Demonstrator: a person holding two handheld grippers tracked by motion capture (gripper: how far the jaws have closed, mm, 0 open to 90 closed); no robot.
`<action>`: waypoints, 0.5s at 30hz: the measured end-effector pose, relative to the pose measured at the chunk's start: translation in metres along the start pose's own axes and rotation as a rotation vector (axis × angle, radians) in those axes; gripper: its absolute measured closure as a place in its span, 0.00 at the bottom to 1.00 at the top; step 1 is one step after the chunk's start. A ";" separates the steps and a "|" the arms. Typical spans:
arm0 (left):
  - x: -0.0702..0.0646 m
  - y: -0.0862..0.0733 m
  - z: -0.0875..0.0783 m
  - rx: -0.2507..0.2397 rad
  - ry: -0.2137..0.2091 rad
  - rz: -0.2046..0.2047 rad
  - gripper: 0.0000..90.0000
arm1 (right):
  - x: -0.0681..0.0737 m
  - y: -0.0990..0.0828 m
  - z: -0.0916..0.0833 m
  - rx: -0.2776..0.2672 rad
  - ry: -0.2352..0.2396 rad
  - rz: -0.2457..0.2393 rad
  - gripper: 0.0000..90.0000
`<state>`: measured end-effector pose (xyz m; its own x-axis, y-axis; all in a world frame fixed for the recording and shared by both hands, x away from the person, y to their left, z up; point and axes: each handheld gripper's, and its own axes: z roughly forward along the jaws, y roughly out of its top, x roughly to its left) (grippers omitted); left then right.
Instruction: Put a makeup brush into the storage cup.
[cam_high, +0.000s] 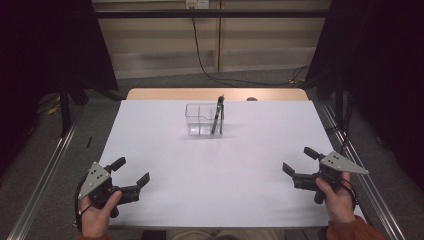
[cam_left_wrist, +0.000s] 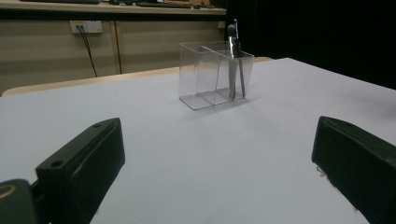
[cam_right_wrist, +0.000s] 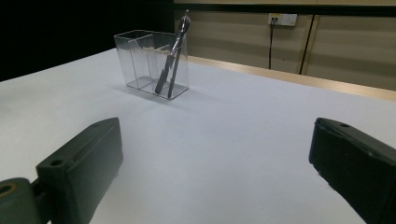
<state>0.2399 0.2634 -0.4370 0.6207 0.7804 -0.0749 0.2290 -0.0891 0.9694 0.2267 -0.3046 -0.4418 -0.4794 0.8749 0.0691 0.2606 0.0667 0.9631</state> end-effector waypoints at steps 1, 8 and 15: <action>0.000 0.000 0.000 -0.002 0.001 -0.002 0.03 | 0.000 -0.001 -0.001 0.003 -0.001 0.001 0.03; -0.001 0.000 -0.001 -0.001 0.000 0.001 0.03 | -0.001 -0.007 -0.009 0.010 -0.019 0.011 0.02; -0.001 0.001 -0.001 -0.005 -0.002 -0.003 0.03 | -0.001 -0.007 -0.010 0.007 -0.021 0.005 0.02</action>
<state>0.2386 0.2635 -0.4361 0.6215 0.7795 -0.0783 0.2271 -0.0837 0.9703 0.2166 -0.3111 -0.4462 -0.4606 0.8849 0.0684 0.2686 0.0656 0.9610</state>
